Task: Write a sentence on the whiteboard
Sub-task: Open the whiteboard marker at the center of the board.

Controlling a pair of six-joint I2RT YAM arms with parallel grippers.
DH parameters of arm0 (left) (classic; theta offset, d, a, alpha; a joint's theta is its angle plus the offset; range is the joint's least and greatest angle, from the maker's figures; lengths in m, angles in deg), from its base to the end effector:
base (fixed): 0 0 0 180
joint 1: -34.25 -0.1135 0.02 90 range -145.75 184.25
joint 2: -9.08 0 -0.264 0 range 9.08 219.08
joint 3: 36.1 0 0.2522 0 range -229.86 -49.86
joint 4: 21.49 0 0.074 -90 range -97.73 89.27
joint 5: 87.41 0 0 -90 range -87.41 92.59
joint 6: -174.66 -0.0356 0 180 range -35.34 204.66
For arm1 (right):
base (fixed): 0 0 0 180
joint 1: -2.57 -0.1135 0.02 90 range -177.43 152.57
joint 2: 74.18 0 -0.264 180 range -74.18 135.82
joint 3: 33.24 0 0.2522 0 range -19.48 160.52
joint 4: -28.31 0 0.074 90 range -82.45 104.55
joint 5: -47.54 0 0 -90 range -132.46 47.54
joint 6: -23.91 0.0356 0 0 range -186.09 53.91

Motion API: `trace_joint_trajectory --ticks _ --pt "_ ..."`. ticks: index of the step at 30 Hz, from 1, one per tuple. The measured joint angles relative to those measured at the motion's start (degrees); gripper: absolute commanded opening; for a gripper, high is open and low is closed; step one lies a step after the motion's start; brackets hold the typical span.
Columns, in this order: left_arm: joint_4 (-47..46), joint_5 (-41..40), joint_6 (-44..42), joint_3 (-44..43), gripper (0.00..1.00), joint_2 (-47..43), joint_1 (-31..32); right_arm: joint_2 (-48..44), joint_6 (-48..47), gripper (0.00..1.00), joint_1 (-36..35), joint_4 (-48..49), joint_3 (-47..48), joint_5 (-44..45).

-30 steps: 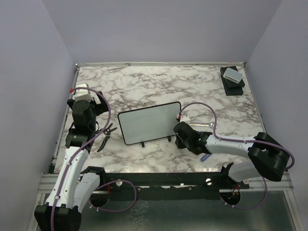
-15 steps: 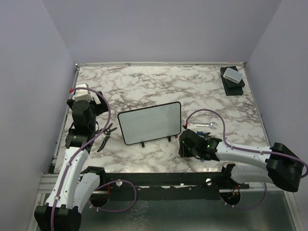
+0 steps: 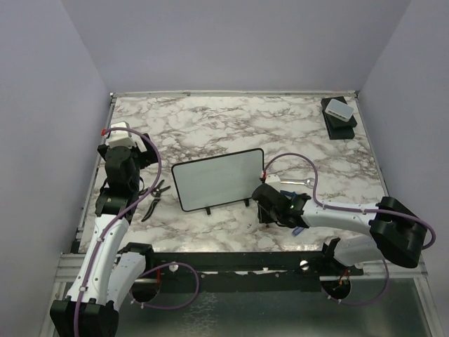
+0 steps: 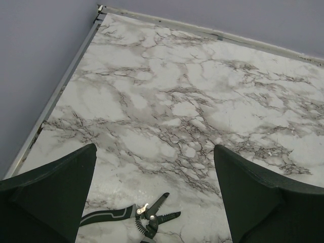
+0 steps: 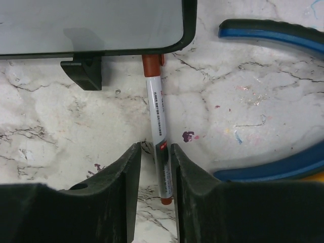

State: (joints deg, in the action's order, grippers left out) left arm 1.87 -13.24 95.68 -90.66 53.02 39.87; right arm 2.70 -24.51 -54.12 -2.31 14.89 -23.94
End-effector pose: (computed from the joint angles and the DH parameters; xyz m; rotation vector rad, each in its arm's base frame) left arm 0.1834 -0.0083 0.3193 -0.2804 1.7626 0.0389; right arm 0.1391 0.1911 0.1566 -0.2217 2.5350 0.2553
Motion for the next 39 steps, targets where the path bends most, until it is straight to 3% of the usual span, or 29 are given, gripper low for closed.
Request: trace_joint_trajectory --ticks 2,6,11,17,22,27,33,39 --pt "0.0 0.0 -0.3 0.0 0.99 0.0 0.0 0.1 0.0 0.16 0.0 -0.3 0.0 0.5" --pt "0.0 0.0 -1.5 0.0 0.99 0.0 0.5 -0.5 0.2 0.01 0.0 -2.3 0.0 0.4" --pt "3.5 -0.3 -3.4 -4.8 0.99 1.1 2.1 -4.7 0.6 0.00 0.0 -11.6 1.8 -3.0" --pt "7.0 2.4 -5.4 -20.9 0.99 9.6 9.8 -12.4 1.0 0.00 0.0 -23.7 9.1 -10.2" --pt "9.3 11.1 -7.4 -25.8 0.97 12.1 18.9 -17.4 0.4 0.00 0.0 -31.4 14.9 -18.1" --pt "11.5 25.8 -9.0 -26.0 0.95 11.3 24.6 -17.9 -1.9 0.00 0.0 -35.4 20.4 -25.4" --pt "13.7 42.7 -9.5 -17.5 0.97 5.4 28.6 -13.6 -7.9 0.00 3.9 -35.3 24.6 -37.0" --pt "15.2 50.2 -4.9 -11.0 0.99 -1.0 29.0 -14.4 -14.2 0.00 13.2 -31.2 24.5 -49.9"
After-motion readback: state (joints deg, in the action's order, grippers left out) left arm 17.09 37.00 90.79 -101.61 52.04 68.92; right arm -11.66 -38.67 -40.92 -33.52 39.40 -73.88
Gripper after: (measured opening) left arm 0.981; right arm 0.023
